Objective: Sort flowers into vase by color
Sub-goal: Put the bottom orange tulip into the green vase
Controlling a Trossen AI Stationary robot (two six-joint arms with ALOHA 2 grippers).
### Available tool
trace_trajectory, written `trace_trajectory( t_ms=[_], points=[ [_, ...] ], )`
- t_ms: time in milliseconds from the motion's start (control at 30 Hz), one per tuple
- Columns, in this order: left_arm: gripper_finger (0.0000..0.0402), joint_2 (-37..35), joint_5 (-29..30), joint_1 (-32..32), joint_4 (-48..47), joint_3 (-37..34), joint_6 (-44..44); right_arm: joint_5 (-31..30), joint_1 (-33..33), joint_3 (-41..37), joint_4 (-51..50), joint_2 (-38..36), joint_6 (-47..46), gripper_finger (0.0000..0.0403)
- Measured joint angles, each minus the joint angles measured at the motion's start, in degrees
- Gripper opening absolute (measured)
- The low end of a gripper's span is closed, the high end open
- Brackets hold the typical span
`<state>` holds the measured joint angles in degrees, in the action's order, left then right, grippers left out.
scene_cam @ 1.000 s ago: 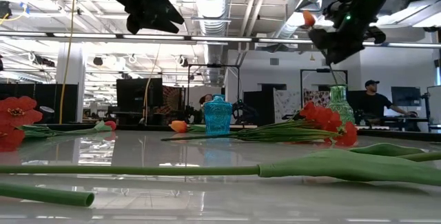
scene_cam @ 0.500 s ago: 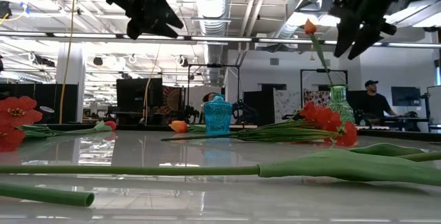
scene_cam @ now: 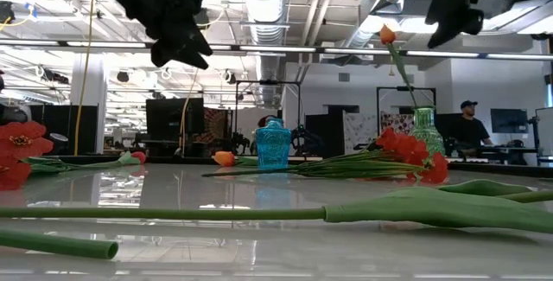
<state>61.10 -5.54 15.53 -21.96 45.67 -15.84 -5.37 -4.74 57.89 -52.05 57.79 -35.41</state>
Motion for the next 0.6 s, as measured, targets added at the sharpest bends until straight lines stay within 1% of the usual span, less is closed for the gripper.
trace_trajectory(
  t_ms=[167,267,367,467,567,600],
  points=[
    [0.0171,0.0,-6.2,-6.4,1.7,1.2,2.7,-0.5,-6.5,0.0,7.1,4.8,0.0,0.0270],
    [0.0171,-0.1,-6.0,-12.0,1.9,3.4,5.1,-1.0,-8.9,0.0,11.6,8.5,-0.1,0.0270],
    [0.0171,0.0,-6.0,-17.6,0.7,4.8,5.4,-1.0,-10.8,0.0,17.2,12.6,-1.2,0.0270],
    [0.0171,0.4,-4.9,-23.6,-2.7,6.1,3.7,-0.8,-12.7,0.0,23.0,16.4,-1.9,0.0270],
    [0.0171,1.2,-0.7,-31.3,-5.9,6.3,-1.8,-0.7,-15.0,0.0,28.3,19.7,-0.7,0.0270],
    [0.0171,2.0,1.1,-34.3,-5.6,6.4,-4.2,-0.7,-15.8,0.0,29.7,20.6,0.4,0.0270]
  ],
)
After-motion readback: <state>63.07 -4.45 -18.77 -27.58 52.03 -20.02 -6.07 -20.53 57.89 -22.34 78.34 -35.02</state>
